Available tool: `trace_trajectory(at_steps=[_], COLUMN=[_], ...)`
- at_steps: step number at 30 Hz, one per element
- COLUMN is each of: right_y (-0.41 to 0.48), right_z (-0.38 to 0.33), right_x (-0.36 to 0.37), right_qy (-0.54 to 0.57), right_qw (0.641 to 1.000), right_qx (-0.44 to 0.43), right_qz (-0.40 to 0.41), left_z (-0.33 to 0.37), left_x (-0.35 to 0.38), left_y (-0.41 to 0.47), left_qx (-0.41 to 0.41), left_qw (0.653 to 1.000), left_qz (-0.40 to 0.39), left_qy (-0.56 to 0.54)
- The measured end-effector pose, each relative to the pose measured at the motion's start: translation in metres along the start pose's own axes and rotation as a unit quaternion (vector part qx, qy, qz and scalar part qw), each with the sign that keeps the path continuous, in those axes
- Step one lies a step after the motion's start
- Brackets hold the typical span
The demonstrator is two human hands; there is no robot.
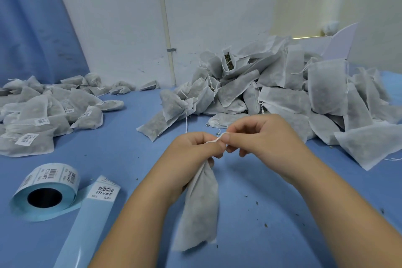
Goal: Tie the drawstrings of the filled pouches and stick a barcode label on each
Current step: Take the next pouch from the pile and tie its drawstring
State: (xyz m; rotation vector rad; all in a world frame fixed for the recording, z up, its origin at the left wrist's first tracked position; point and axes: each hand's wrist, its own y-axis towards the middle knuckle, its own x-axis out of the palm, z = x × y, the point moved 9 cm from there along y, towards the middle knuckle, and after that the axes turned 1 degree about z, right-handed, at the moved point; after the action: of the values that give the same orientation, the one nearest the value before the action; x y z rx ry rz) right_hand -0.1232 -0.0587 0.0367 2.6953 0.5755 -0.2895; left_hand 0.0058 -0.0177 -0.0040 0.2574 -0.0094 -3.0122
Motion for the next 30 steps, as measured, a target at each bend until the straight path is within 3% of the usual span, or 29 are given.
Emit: trace_trajectory(at_steps=[9,14,21,24,30], right_y=[-0.001,-0.002,0.004,0.005,0.009], right_z=[-0.003,-0.001,0.017,0.026,0.021], right_x=[-0.005,-0.007,-0.026,-0.018,-0.029], right_qy=[0.033,0.024,-0.033,-0.061,-0.139], right_qw=[0.999,0.999,0.997,0.996,0.986], right_qx=[0.001,0.013,0.055,0.068,0.024], right_qz=[0.035,0.028,0.043,0.025,0.092], left_z=[-0.007,-0.01,-0.047,-0.051,-0.041], left_x=[0.0,-0.003,-0.026,-0.034,-0.035], left_y=[0.004,0.005,0.014,0.018,0.02], left_qx=[-0.041,-0.046,-0.162,-0.156,-0.11], left_qw=[0.987,0.989,0.981,0.981,0.988], left_qz=[-0.01,-0.01,0.053,0.073,0.084], left_qy=[-0.154,-0.138,-0.092,-0.085,-0.066])
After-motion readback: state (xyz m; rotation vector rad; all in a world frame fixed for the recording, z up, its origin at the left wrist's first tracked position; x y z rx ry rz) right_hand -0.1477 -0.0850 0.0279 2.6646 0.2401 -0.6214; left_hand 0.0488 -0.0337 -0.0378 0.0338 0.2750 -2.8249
